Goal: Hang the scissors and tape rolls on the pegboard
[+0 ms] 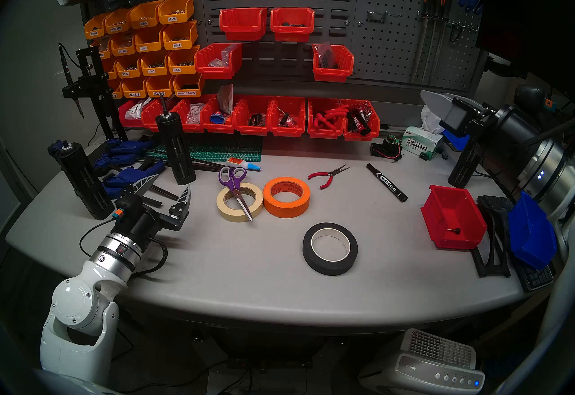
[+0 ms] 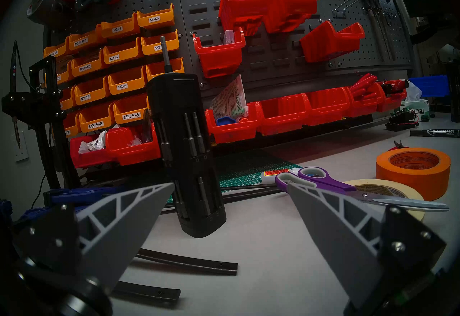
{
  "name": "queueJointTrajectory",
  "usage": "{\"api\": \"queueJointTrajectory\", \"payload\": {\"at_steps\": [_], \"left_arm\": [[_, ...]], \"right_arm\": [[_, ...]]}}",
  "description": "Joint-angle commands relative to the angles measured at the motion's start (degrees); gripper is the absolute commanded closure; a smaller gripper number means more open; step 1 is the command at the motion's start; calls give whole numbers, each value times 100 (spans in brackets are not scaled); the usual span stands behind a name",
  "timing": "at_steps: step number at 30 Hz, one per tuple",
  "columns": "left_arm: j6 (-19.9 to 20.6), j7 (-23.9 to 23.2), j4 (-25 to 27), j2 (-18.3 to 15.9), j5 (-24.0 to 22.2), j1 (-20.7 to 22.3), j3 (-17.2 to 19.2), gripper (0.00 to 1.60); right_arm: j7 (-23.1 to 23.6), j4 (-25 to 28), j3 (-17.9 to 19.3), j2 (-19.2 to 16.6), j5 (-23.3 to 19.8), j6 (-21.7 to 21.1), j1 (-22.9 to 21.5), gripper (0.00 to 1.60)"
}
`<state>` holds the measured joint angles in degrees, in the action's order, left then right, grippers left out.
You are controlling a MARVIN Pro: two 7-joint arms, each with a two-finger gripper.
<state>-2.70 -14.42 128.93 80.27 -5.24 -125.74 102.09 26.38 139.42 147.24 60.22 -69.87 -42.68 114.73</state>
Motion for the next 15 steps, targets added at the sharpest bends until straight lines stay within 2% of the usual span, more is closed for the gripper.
{"api": "queueJointTrajectory", "payload": {"at_steps": [1,9,11,15], "left_arm": [[-21,-2,65,2,0,4,-8,0],[-21,-2,65,2,0,4,-8,0],[-21,-2,65,2,0,4,-8,0],[-21,-2,65,2,0,4,-8,0]], "right_arm": [[1,18,26,-5,4,16,-21,0],[2,18,26,-4,4,15,-23,0],[266,2,75,-88,48,-17,99,0],[483,58,184,-71,-28,-94,186,0]]}}
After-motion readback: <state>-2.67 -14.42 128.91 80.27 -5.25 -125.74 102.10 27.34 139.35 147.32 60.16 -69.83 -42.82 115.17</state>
